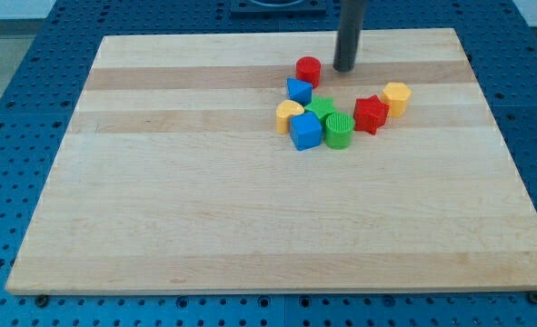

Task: Move the red circle above the green star

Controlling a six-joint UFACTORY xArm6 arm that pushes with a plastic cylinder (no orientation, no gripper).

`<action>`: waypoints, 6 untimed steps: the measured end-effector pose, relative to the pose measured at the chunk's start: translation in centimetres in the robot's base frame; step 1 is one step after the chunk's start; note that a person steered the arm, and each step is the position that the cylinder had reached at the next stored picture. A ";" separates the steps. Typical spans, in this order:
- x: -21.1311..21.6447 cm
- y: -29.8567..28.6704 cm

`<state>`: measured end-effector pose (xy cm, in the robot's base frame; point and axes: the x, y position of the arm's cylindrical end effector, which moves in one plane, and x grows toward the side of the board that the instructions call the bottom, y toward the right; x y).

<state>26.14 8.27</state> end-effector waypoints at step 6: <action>7.7 -8.0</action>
